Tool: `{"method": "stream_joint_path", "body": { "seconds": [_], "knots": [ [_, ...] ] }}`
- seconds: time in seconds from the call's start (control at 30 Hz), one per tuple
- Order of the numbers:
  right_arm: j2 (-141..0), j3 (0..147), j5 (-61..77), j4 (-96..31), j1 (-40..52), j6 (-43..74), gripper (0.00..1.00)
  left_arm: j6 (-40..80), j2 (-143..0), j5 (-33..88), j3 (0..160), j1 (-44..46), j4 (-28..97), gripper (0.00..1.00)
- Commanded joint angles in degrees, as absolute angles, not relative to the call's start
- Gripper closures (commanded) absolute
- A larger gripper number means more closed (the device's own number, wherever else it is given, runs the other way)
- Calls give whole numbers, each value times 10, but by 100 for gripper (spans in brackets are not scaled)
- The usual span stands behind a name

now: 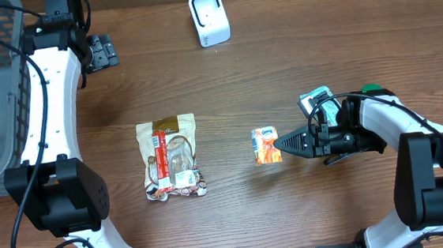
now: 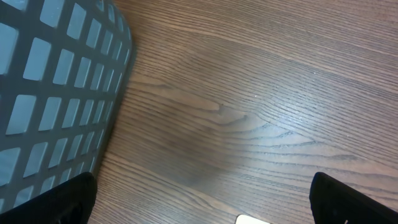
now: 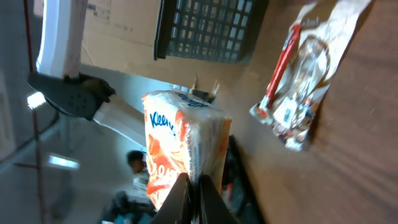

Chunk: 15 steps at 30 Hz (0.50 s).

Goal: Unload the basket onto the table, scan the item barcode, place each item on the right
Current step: 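Lift the Kleenex pack and carry it toward the scanner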

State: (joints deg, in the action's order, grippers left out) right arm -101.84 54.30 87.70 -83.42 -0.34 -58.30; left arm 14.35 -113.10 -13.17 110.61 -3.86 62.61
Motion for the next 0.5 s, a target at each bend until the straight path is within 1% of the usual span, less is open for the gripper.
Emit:
{"method": "stream_joint_path", "body": {
  "seconds": [0.0, 0.13, 0.3, 0.4, 0.47],
  "knots": [
    [-1005, 544, 899, -792, -8, -605, 96, 133, -1131, -139, 1107, -37, 625, 0],
    [-1005, 544, 899, -725, -7, -595, 96, 133, -1131, -139, 1107, -37, 625, 0],
    [-1011, 544, 896, -620, -7, -511, 96, 133, -1131, -139, 1107, -37, 625, 0],
    [-1015, 544, 883, -533, -7, -426, 96, 133, -1131, -139, 1107, -37, 625, 0],
    [-1017, 544, 860, -462, -7, -335, 96, 133, -1131, -139, 1107, -37, 625, 0]
  ]
}}
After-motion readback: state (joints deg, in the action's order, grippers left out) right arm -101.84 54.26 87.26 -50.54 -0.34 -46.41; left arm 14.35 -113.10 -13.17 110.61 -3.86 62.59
